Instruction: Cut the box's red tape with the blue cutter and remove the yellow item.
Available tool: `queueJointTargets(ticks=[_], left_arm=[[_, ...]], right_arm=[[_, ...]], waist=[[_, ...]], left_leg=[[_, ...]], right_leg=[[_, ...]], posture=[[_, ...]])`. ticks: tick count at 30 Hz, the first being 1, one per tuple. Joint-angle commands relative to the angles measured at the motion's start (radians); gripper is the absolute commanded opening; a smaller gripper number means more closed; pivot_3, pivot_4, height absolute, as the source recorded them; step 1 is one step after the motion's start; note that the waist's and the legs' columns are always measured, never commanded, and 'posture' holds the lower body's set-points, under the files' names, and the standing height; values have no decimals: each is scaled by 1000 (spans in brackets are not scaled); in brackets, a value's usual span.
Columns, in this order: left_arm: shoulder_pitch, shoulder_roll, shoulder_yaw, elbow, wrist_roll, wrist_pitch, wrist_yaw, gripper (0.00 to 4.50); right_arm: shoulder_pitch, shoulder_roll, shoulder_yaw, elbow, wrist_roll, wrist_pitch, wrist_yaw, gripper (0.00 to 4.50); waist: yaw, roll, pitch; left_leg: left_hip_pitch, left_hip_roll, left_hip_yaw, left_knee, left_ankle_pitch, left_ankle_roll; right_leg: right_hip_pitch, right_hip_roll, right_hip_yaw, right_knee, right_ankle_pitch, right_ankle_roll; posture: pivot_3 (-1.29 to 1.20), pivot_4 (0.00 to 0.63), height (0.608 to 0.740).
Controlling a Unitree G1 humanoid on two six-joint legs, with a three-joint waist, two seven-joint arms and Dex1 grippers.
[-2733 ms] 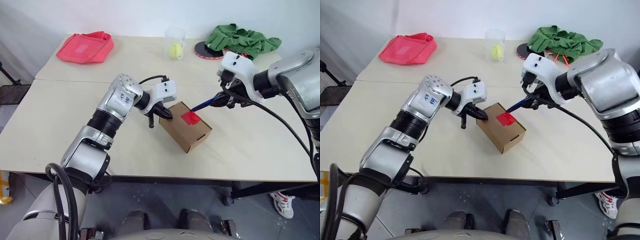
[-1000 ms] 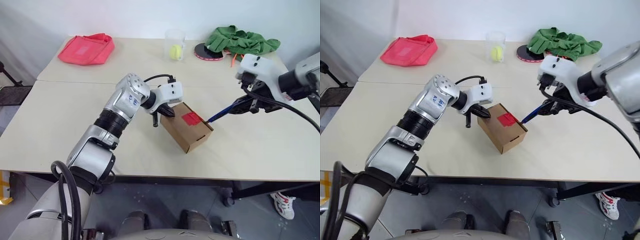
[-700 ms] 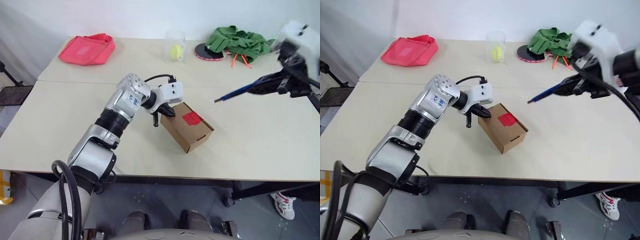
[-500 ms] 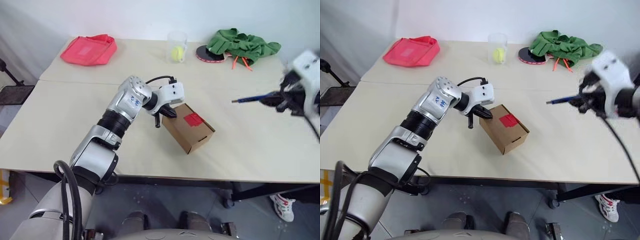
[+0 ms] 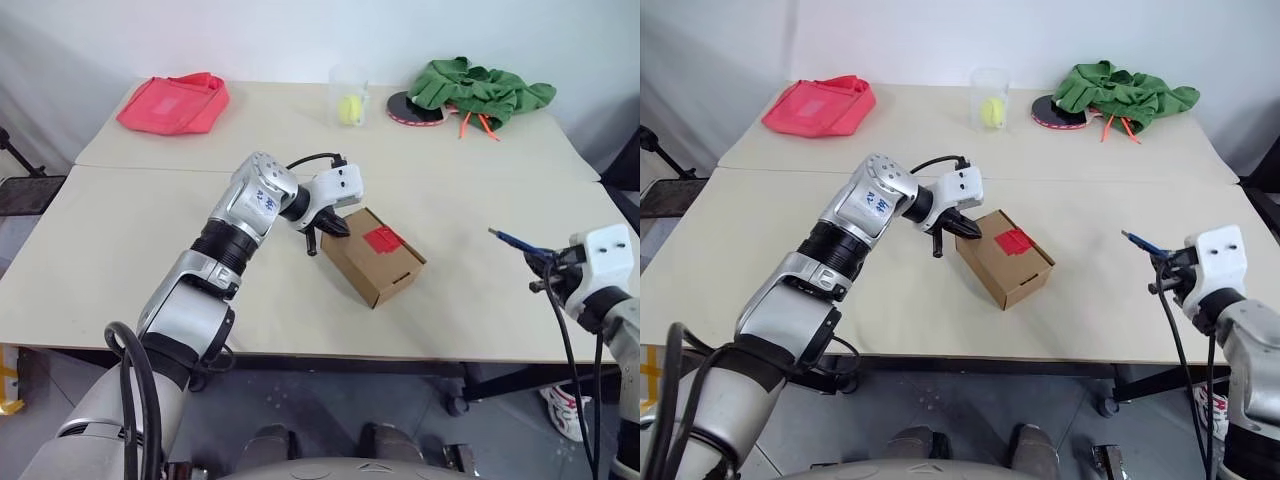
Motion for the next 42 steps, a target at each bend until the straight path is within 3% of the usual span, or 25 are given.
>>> queueJointTargets(ticks=[1,4,9,17,24,28,32,39,42], left_arm=[[42,-15,-44,32,12,24,-29,23],[44,-10,-41,26,10,28,-28,23],[60,-6,-43,-3,8,41,-29,0],[94,9,-41,-60,-2,61,-32,0],[109,22,-30,-87,-19,66,-40,0],[105,14,2,-85,-53,50,-36,0],[85,10,41,-78,-82,40,-15,0],[82,74,107,-142,-131,95,-3,0],[103,145,137,-232,-170,192,-34,0]], right_arm=[[3,27,-4,80,-2,-123,-39,176],[25,31,46,146,-21,-180,-31,176],[72,12,83,145,-29,-204,-28,1716],[195,-98,55,-54,-25,-176,16,4366],[160,-225,-9,-278,102,-21,86,4473],[-86,-319,123,-237,137,168,70,4473],[-239,-352,268,-127,94,204,73,3537],[-481,-334,525,199,-27,51,159,1129],[-552,-297,618,339,-88,-37,201,127]], waist=[[0,1,0],[-1,1,0],[0,2,1],[0,5,1],[0,6,1],[-4,7,2],[6,5,3],[-5,7,7],[-12,6,8]], left_leg=[[0,0,0,0,0,0],[0,0,0,0,0,0],[0,2,0,0,0,1],[0,2,0,0,-1,2],[0,4,1,0,-2,2],[1,5,1,0,-2,2],[-2,5,-3,0,-2,2],[-8,-1,1,1,-3,4],[-9,1,3,1,-2,3]], right_leg=[[0,0,0,0,0,0],[0,0,0,0,0,0],[0,0,1,0,0,0],[0,0,2,-1,0,0],[0,0,2,-3,0,0],[0,0,3,-2,0,0],[-1,0,-1,-3,0,-1],[-4,0,-1,-8,1,2],[-5,2,-2,-8,1,2]], posture=[[0,150,740],[0,150,740],[0,150,740],[0,150,740],[0,150,740],[0,150,740],[0,150,740],[0,150,740],[0,150,740]])
